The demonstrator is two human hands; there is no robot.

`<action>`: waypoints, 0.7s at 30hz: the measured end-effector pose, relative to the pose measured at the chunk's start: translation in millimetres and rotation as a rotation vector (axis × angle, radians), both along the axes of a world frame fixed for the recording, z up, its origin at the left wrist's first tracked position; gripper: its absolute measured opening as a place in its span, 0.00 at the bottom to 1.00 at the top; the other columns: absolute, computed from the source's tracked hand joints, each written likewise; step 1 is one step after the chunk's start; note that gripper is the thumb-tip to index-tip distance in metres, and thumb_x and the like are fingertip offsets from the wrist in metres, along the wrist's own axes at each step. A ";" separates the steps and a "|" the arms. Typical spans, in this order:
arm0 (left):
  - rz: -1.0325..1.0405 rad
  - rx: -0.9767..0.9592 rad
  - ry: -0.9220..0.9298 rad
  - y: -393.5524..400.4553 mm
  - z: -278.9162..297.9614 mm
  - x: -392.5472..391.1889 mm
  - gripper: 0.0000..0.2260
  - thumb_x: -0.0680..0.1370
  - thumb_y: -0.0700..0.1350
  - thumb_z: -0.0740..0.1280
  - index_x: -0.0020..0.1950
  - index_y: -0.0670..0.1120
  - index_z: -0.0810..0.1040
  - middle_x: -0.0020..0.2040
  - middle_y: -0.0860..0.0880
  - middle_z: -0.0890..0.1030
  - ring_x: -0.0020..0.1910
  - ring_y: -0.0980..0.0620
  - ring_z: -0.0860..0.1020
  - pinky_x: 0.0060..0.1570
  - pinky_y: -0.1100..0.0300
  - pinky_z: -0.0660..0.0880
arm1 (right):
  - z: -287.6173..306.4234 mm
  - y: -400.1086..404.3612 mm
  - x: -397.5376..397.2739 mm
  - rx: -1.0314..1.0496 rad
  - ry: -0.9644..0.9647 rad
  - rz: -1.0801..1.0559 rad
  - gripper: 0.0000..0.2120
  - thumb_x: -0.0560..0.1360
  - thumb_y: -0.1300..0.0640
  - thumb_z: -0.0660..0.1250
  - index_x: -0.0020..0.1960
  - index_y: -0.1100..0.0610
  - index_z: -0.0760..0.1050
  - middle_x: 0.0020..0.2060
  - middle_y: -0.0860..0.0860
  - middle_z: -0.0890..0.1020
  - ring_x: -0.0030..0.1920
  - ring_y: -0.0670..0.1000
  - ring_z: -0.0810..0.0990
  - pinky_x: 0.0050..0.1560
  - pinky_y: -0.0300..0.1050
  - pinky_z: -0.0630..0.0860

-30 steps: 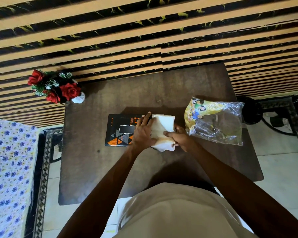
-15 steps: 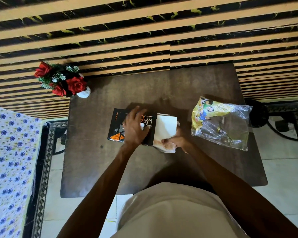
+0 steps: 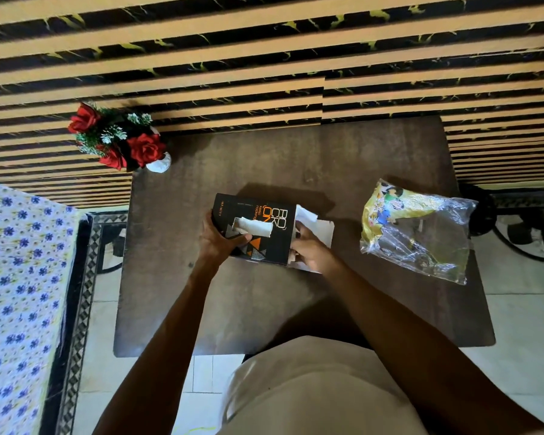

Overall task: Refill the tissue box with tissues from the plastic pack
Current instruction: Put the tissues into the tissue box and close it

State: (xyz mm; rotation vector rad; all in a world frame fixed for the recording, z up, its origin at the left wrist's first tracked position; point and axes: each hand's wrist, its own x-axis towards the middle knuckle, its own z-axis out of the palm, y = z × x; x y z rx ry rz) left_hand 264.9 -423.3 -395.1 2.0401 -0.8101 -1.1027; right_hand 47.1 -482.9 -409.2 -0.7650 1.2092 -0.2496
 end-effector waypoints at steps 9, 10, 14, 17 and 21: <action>0.046 0.032 0.048 1.1 -4.6 -0.1 0.46 0.53 0.52 0.83 0.66 0.54 0.64 0.61 0.47 0.75 0.61 0.46 0.76 0.51 0.45 0.81 | -12.1 8.0 -12.3 0.218 0.069 -0.128 0.18 0.75 0.75 0.58 0.52 0.56 0.76 0.50 0.56 0.82 0.41 0.54 0.82 0.36 0.45 0.83; 0.053 0.039 0.055 1.1 -4.1 -0.7 0.46 0.53 0.52 0.83 0.65 0.54 0.64 0.62 0.47 0.75 0.61 0.46 0.76 0.51 0.44 0.81 | -12.1 10.5 -4.0 0.181 0.096 -0.138 0.15 0.77 0.72 0.60 0.54 0.56 0.78 0.52 0.56 0.82 0.42 0.53 0.83 0.36 0.44 0.83; 0.054 0.055 0.027 1.4 -3.7 0.1 0.48 0.50 0.57 0.82 0.66 0.54 0.64 0.62 0.48 0.74 0.62 0.46 0.75 0.54 0.44 0.81 | -13.2 8.3 8.0 0.016 0.210 0.031 0.11 0.78 0.57 0.66 0.59 0.57 0.79 0.54 0.52 0.81 0.49 0.52 0.81 0.48 0.43 0.79; 0.038 0.057 -0.001 1.2 -5.8 0.3 0.48 0.53 0.55 0.82 0.67 0.52 0.63 0.63 0.47 0.73 0.63 0.46 0.74 0.57 0.43 0.79 | -12.4 -1.5 -2.3 0.055 0.264 0.026 0.12 0.78 0.66 0.60 0.44 0.55 0.80 0.49 0.58 0.85 0.47 0.58 0.84 0.53 0.53 0.82; 0.032 0.059 -0.048 1.9 -6.3 -0.2 0.48 0.51 0.59 0.81 0.67 0.53 0.64 0.63 0.47 0.74 0.62 0.46 0.74 0.56 0.43 0.79 | -2.8 -15.0 -16.3 -0.142 0.256 -0.056 0.13 0.76 0.69 0.61 0.39 0.57 0.77 0.36 0.57 0.81 0.33 0.53 0.79 0.34 0.41 0.80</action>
